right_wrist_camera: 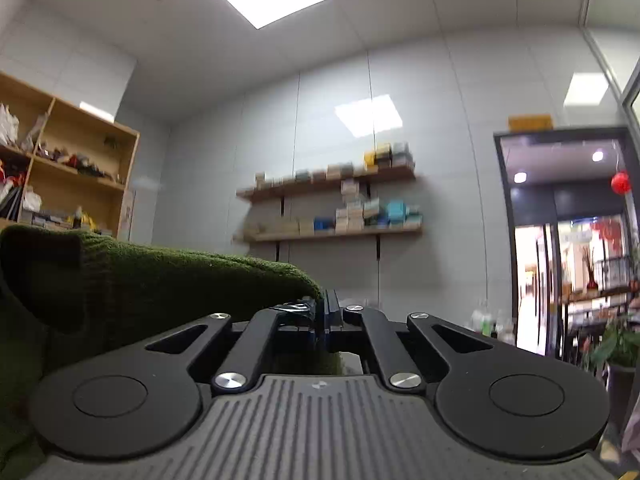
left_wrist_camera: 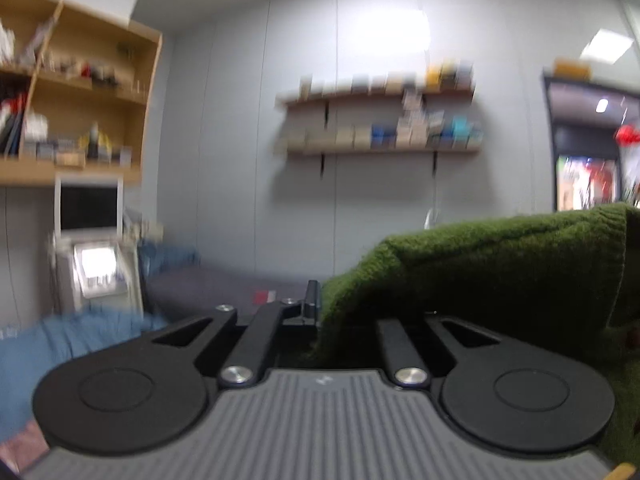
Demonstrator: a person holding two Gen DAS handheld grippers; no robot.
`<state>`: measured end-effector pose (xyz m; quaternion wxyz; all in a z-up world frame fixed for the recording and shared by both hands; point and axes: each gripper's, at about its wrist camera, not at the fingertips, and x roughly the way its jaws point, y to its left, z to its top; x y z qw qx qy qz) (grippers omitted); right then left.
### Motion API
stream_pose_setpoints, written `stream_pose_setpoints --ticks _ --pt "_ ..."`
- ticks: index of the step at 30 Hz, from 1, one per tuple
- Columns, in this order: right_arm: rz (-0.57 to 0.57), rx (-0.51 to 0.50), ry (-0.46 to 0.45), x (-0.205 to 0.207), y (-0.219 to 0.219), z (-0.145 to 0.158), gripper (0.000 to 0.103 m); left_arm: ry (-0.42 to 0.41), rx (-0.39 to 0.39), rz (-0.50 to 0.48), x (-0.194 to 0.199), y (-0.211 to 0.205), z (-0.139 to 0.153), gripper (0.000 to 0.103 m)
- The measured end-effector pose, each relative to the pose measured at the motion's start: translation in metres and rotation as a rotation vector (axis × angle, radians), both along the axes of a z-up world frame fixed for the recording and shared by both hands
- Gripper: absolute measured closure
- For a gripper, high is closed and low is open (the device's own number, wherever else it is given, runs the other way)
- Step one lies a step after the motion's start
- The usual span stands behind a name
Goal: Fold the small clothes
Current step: 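Lift the green cardigan with both tools and shake it out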
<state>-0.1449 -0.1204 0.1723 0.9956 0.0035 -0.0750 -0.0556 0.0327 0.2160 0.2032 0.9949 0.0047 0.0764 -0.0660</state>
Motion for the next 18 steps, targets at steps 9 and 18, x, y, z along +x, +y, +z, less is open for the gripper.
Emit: stream_pose_setpoints --ticks 9,18 --pt "-0.043 0.067 0.491 0.185 -0.009 -0.158 0.099 0.500 0.116 0.100 0.187 -0.017 -0.216 0.098" --pt "-0.102 0.061 0.620 0.249 -0.012 -0.188 0.099 0.619 0.084 0.144 0.248 -0.024 -0.256 0.098"
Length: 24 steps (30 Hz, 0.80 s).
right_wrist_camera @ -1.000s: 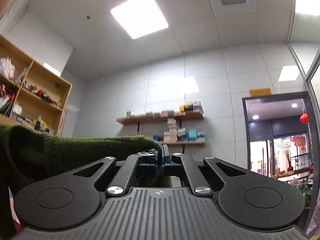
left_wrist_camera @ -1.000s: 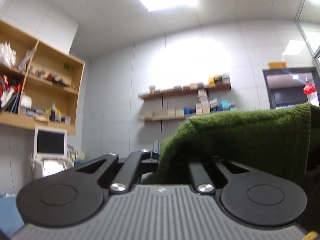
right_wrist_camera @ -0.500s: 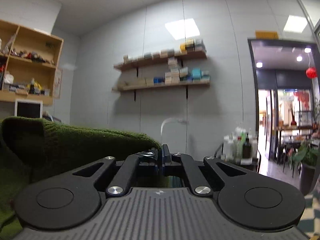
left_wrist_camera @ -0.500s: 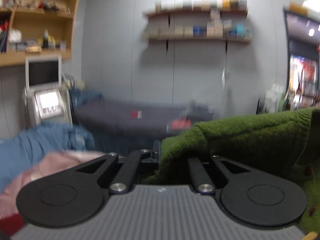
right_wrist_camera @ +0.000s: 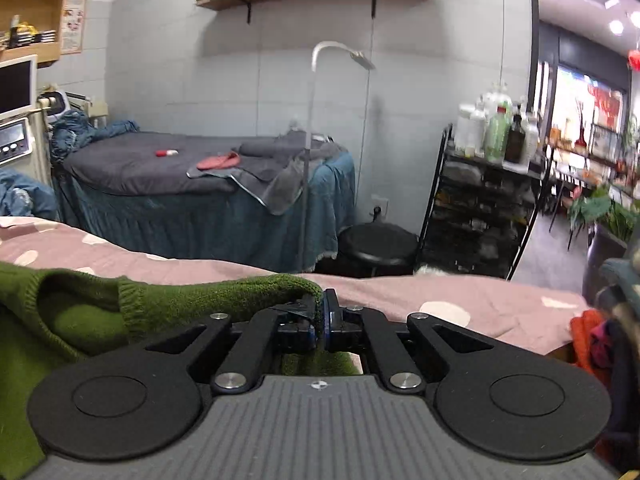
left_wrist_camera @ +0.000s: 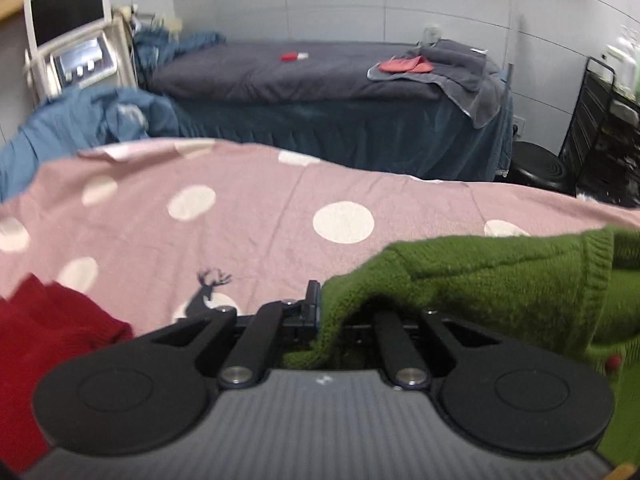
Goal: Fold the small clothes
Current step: 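Lift the green cardigan with both tools and shake it out, then lay the green cardigan flat on the bedspread and open both tools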
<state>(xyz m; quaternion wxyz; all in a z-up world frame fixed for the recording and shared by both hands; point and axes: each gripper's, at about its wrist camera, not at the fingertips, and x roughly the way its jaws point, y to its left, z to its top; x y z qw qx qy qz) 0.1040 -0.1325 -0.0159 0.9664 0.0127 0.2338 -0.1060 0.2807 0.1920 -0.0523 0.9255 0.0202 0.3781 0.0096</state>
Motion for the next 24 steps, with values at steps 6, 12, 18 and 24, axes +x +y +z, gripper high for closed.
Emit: stream_pose_setpoints --ticks 6,12,18,24 --pt "-0.066 0.009 0.132 0.036 -0.009 -0.039 0.091 0.125 0.149 -0.054 0.031 -0.022 -0.043 0.079" --pt "-0.127 0.045 0.237 0.031 -0.009 -0.075 0.020 0.094 0.262 -0.030 0.020 -0.019 -0.055 0.025" --pt "0.012 0.102 0.153 -0.020 0.006 -0.060 0.028 -0.029 0.181 -0.113 -0.046 -0.003 -0.015 0.026" --pt "0.344 0.135 0.161 -0.100 0.070 -0.043 0.032 -0.017 0.126 -0.332 -0.158 -0.016 -0.008 0.027"
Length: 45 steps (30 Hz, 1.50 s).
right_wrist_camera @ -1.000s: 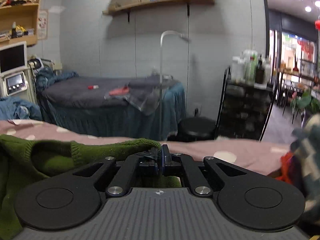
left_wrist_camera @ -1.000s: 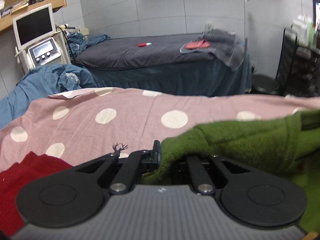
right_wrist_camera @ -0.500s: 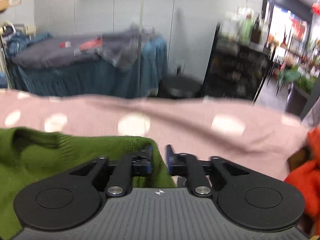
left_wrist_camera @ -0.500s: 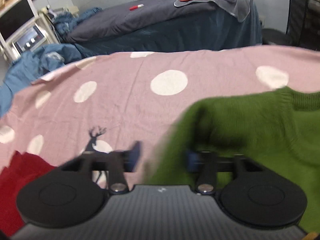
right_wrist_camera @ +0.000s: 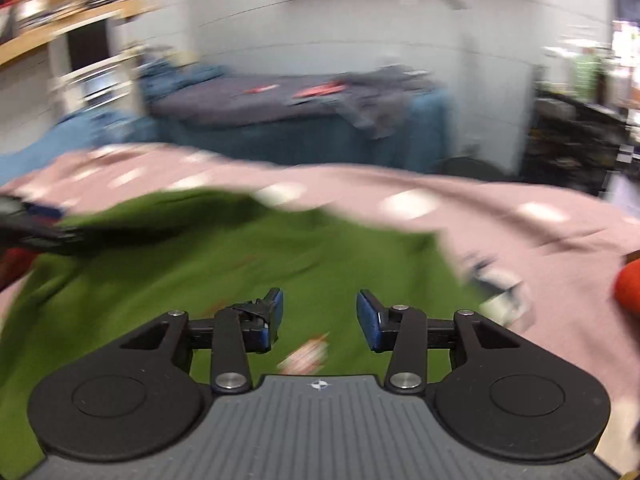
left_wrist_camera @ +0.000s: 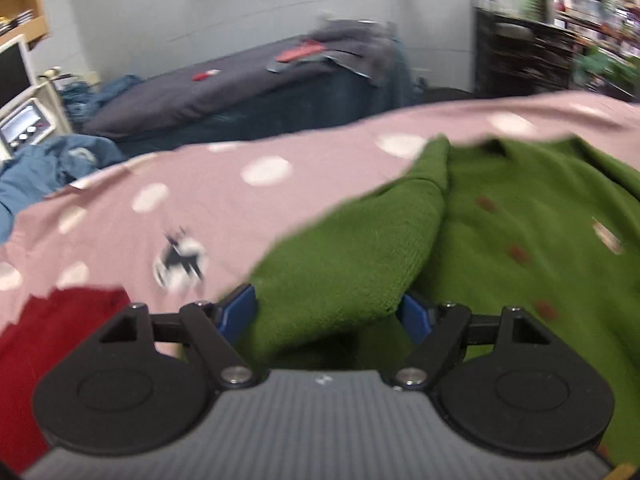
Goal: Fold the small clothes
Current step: 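Lay the green cardigan flat on the bedspread and open both tools, then grasp the cardigan sleeve cuff with the right tool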
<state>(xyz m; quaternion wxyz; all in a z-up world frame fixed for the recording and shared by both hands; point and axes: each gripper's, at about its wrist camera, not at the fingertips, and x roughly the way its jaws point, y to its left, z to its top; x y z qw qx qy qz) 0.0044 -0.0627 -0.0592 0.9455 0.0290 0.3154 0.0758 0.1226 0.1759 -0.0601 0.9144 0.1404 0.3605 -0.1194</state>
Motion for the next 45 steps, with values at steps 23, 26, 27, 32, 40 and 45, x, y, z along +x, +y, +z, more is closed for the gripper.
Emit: stream_pose_setpoints --ticks 23,26,27,32,40,45 --pt "0.006 -0.016 0.104 -0.078 0.042 -0.026 0.019 0.258 -0.010 0.612 0.195 0.094 -0.023 0.000" --pt "-0.013 0.003 0.114 -0.082 0.038 -0.028 0.017 0.266 -0.082 0.632 0.176 0.121 -0.021 0.000" --pt "-0.014 0.014 0.113 -0.083 0.037 -0.028 0.017 0.231 -0.096 0.609 0.164 0.123 -0.014 0.000" --pt "-0.026 0.051 0.085 -0.083 0.033 -0.023 0.009 0.032 0.009 0.447 0.119 0.112 0.027 0.000" --pt "-0.014 0.078 0.068 -0.090 0.037 -0.018 0.009 0.049 -0.010 0.333 0.054 0.106 0.059 0.006" --pt "-0.013 0.068 0.059 -0.096 0.037 -0.017 0.009 0.149 0.071 0.179 -0.015 0.072 0.036 0.009"
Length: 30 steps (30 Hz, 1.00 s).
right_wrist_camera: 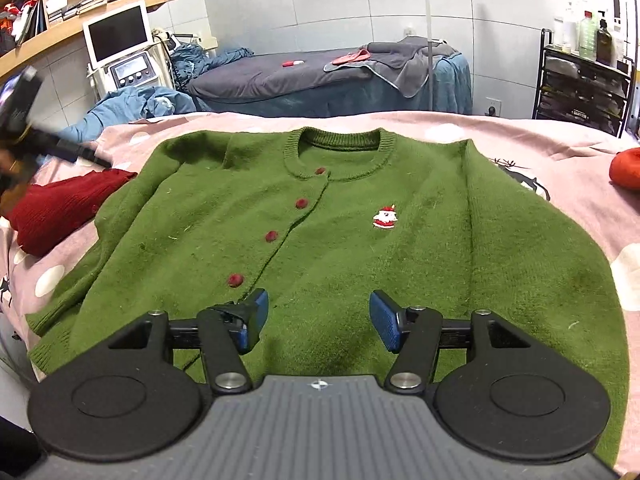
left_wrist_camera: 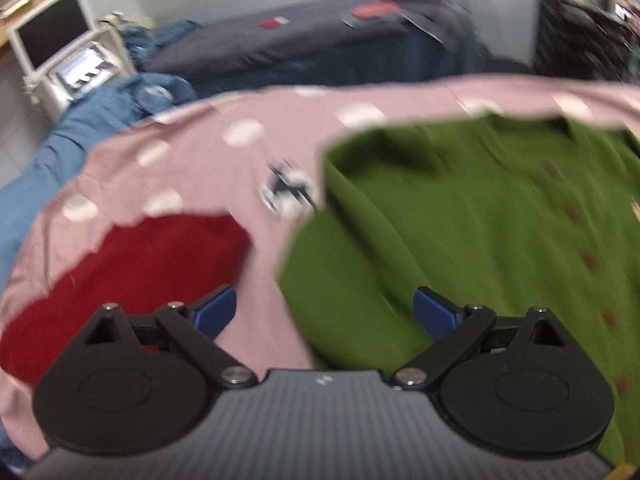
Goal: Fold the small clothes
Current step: 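Grasp the cardigan sleeve cuff with the right tool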
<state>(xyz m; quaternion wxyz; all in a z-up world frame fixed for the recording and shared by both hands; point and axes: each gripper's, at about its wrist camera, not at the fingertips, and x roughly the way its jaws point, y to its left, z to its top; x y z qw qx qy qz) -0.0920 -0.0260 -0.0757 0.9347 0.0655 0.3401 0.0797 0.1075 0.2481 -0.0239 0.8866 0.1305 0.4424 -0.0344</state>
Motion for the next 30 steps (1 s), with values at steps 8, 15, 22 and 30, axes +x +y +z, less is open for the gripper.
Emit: stream_pose_setpoints --ticks 8,15,22,30 --pt "0.014 0.018 -0.002 -0.004 0.003 0.001 0.009 0.154 0.027 -0.088 -0.058 -0.016 -0.017 0.026" --pt "0.117 0.084 -0.018 -0.004 0.020 0.012 0.012 0.029 0.039 0.115 -0.057 0.009 -0.025 0.018" --pt "0.421 0.286 0.073 0.028 0.098 0.010 0.012 -0.106 -0.022 0.437 -0.063 0.058 -0.027 0.007" --pt "0.565 0.443 0.356 0.058 0.201 -0.032 0.022 -0.041 -0.052 0.479 -0.079 0.087 -0.043 0.005"
